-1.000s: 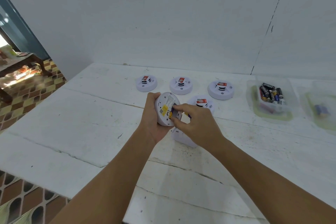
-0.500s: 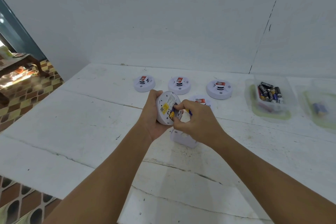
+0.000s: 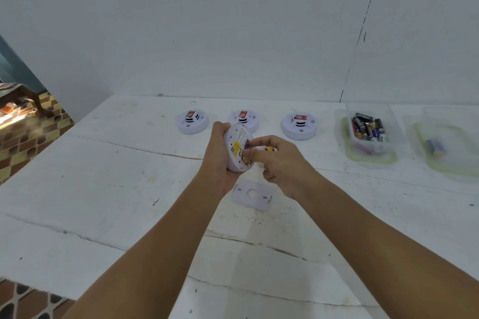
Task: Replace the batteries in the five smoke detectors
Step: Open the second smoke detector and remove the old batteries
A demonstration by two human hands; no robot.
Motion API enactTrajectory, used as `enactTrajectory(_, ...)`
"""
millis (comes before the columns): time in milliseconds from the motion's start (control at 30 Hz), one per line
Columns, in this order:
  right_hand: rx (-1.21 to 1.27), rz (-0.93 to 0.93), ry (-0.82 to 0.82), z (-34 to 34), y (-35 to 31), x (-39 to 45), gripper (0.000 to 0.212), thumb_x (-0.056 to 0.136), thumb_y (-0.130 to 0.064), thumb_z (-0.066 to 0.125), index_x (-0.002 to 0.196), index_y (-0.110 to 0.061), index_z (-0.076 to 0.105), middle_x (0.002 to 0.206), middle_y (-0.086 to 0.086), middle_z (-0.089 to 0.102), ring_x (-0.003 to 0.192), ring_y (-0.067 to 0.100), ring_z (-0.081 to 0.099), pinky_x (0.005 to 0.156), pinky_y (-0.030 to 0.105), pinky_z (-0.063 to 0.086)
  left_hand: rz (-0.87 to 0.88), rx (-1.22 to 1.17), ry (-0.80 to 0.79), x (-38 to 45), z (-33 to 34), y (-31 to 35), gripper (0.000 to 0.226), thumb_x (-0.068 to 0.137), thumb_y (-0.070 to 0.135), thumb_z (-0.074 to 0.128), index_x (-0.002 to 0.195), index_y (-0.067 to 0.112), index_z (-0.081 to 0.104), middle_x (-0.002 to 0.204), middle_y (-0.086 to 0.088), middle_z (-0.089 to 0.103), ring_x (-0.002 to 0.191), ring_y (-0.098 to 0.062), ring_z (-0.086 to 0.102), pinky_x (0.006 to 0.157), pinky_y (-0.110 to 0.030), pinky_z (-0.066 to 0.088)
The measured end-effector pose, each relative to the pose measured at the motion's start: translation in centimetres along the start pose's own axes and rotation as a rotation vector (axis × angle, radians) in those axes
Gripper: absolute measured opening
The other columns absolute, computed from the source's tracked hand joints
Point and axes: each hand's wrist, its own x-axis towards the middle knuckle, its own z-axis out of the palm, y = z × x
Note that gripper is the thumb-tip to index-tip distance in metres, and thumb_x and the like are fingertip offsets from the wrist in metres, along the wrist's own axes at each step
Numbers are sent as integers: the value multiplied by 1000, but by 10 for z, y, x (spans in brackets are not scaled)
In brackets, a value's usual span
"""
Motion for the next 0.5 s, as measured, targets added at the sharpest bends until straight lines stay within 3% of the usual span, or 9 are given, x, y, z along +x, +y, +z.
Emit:
enactTrajectory(167, 134, 119, 38, -18, -10, -4, 20, 84, -1, 78, 97, -12, 68, 88, 9, 70, 45, 9, 34, 43, 21, 30, 27, 71, -56, 4, 26, -2, 57, 101, 41, 39, 57, 22, 70, 59, 0, 42, 53, -13, 43, 55, -26, 33)
enactTrajectory(333, 101, -34, 161, -61, -20, -17, 29, 90, -8, 71, 115, -22, 67, 78, 7, 58, 44, 10, 33, 48, 25, 32, 18, 159, -128, 6, 68, -11, 49, 103, 36, 40, 59, 23, 58, 53, 3, 51, 47, -11, 50, 52, -22, 41)
enactTrajectory(433, -18, -155, 249, -96, -30, -29, 29, 91, -8, 66, 112, -29, 70, 82, 6, 58, 43, 5, 40, 49, 24, 34, 2, 217, -168, 10, 99, -23, 50, 100, 37, 42, 59, 21, 66, 71, -2, 60, 68, -17, 57, 67, -28, 42)
enactTrajectory(500, -100, -222, 320, -120, -34, -35, 27, 90, -9, 66, 107, -29, 72, 85, 2, 58, 51, 5, 47, 53, 24, 37, -2, 246, -178, 13, 121, -33, 52, 100, 38, 44, 54, 24, 63, 66, 0, 56, 61, -16, 57, 65, -28, 43)
